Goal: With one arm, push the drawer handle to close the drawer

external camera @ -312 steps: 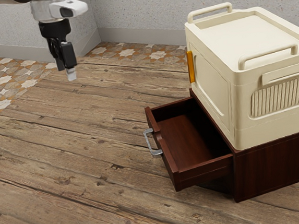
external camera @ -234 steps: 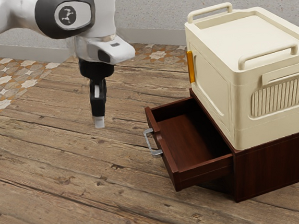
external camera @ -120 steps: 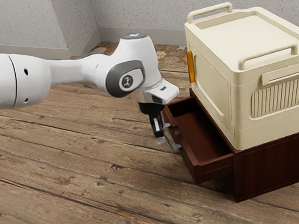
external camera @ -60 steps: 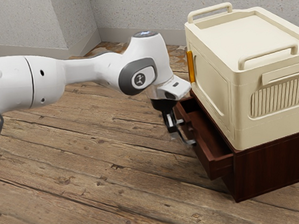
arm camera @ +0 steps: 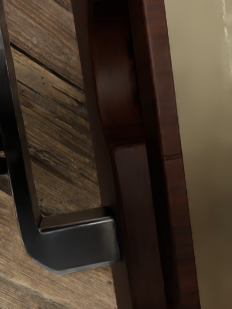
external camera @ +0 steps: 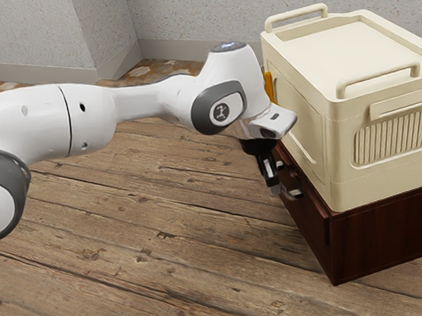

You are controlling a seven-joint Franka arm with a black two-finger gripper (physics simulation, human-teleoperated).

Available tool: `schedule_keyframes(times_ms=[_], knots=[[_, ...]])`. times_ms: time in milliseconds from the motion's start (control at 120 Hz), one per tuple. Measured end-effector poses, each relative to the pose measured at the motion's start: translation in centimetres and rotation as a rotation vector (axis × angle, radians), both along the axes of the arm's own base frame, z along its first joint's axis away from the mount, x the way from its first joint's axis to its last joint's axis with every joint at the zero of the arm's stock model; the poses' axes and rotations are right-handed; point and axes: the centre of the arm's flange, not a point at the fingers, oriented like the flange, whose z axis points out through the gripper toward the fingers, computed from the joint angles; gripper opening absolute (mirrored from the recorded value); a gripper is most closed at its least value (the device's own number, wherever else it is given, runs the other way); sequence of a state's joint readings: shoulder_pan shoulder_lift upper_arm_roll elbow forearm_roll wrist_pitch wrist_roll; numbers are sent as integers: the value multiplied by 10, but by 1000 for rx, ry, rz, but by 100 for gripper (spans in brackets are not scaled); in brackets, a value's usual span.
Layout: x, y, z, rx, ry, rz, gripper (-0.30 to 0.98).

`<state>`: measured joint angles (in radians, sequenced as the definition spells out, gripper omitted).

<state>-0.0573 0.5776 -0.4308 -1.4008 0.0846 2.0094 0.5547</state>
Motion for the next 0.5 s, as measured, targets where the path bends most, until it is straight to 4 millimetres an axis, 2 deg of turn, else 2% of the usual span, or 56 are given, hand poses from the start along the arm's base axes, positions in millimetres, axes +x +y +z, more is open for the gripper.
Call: schedule_keyframes(times_ms=[208,375,417,467,483,500], knots=[[1,-8,4,-13,-10,12,-9],[2,-5,7,-16,-23,10,-10],[-4,0,13,-6,-25,17,-10],[-24,16,27,26,-25,33,-10],[-32,22,34,38,-26,39,-10],[-43,28,50,53,-38,46,-10]])
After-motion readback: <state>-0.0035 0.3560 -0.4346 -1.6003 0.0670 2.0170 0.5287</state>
